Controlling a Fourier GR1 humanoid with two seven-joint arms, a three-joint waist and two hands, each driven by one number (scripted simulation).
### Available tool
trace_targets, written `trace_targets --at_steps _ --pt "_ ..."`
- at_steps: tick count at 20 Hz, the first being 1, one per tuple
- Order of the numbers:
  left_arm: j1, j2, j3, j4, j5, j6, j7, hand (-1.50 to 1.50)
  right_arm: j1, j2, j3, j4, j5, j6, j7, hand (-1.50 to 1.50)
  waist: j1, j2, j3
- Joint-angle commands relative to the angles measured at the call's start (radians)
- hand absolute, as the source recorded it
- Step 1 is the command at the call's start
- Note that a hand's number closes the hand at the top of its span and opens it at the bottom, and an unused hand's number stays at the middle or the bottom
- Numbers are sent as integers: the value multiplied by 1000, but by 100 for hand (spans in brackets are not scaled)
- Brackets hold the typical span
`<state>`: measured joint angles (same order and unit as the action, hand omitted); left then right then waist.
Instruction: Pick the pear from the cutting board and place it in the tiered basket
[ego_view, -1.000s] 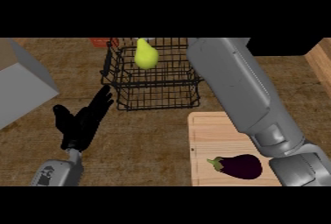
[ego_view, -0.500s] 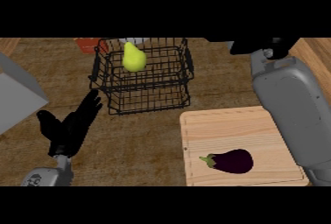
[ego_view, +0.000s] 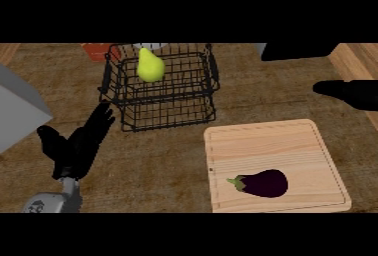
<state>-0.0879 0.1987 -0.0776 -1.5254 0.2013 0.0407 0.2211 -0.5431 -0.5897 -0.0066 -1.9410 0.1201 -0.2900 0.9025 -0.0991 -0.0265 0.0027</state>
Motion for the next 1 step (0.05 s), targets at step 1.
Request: trace_targets --at_steps 1 --pt "28 7 -6 -13 5 -31 -24 0 232 -97 -166 -257 -125 73 21 -150 15 7 0"
